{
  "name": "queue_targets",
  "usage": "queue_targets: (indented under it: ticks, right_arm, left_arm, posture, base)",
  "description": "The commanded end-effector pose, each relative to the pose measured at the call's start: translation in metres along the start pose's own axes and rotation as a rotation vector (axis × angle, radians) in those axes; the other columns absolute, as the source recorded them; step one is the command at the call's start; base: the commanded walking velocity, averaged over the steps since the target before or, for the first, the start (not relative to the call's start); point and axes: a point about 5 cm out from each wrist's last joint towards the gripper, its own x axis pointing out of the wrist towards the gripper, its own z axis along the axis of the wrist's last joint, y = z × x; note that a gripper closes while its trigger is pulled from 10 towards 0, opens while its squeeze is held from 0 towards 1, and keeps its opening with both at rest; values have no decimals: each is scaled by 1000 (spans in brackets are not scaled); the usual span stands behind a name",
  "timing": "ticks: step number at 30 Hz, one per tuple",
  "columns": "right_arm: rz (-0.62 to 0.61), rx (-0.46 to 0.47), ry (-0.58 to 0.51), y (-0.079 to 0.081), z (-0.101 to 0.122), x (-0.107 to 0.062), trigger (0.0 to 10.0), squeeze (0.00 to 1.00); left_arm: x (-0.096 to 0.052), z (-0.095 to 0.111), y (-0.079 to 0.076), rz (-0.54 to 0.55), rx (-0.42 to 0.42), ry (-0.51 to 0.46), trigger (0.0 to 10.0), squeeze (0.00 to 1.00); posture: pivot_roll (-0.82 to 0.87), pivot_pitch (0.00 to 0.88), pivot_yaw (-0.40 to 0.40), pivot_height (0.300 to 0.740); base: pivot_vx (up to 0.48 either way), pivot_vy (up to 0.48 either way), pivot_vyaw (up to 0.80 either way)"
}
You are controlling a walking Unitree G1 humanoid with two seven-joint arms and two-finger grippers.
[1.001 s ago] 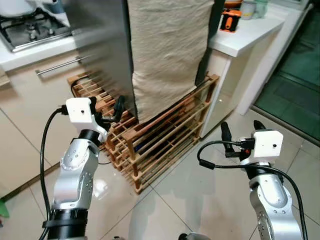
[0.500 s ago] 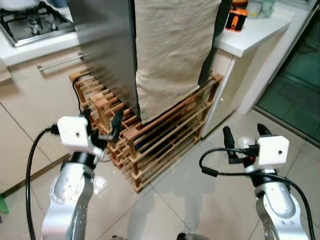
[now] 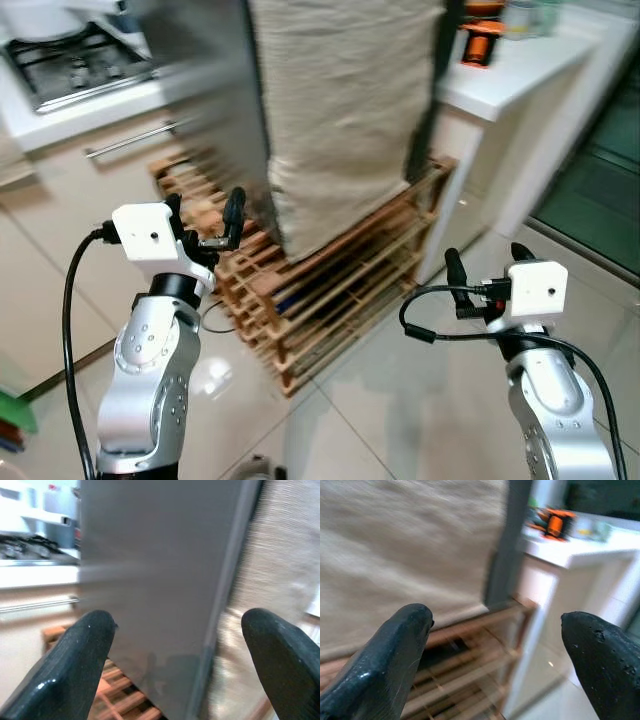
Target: Restocking fridge
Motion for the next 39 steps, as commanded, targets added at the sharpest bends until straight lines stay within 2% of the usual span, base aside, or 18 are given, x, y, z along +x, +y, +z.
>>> queue_targets:
  ticks: [1, 7, 12, 15, 17, 18, 19, 22, 29, 33, 39]
  right_arm:
    - [14, -11, -1, 2, 0, 0, 10000, 0]
    - [10, -17, -9, 1, 1, 7, 10000, 0]
    - [8, -14, -9, 2, 0, 8, 10000, 0]
    - [2, -10, -8, 1, 0, 8, 10000, 0]
    - [6, -11, -12, 2, 0, 9, 10000, 0]
    - [6, -11, -12, 2, 0, 9, 10000, 0]
    - [18, -13, -18, 4, 0, 10, 10000, 0]
    - [18, -11, -20, 5, 1, 12, 10000, 0]
    - [-2, -8, -19, 4, 2, 8, 10000, 0]
    - [-9, -8, -7, 5, -1, 2, 10000, 0]
    - [-26, -11, 12, 3, -3, -9, 10000, 0]
  left_arm:
    - [4, -6, -1, -24, 16, 39, 10000, 0]
    - [21, -2, -14, -72, 80, 28, 10000, 0]
    - [25, -2, -13, -74, 68, 29, 10000, 0]
    - [36, -4, -11, -84, 63, 49, 10000, 0]
    - [47, -6, -20, -138, 67, 62, 10000, 0]
    - [47, -6, -20, -138, 67, 62, 10000, 0]
    - [59, -8, -29, -177, 76, 71, 10000, 0]
    - [71, -13, -38, -200, 76, 77, 10000, 0]
    - [93, -23, -47, -156, 69, 93, 10000, 0]
    - [112, -23, -53, -140, 54, 90, 10000, 0]
    - [128, -16, -56, -130, 59, 65, 10000, 0]
  posture:
    - [-85, 27, -8, 740]
    - [-86, 18, -4, 740]
    - [-93, 12, 1, 740]
    - [-94, 13, -3, 740]
    - [-93, 13, -6, 740]
    - [-93, 13, -6, 740]
    - [-97, 13, -8, 740]
    - [-104, 15, -6, 740]
    - [-142, 36, 7, 740]
    - [-163, 54, 16, 740]
    - [-197, 75, 32, 740]
  base:
    - [0, 480, 0]
    - [0, 80, 0]
    - [0, 0, -439]
    - [0, 0, -742]
    - [0, 0, 0]
    - [0, 0, 0]
    - [0, 0, 0]
    - [0, 0, 0]
    - [0, 0, 0]
    - [0, 0, 0]
    - [0, 0, 0]
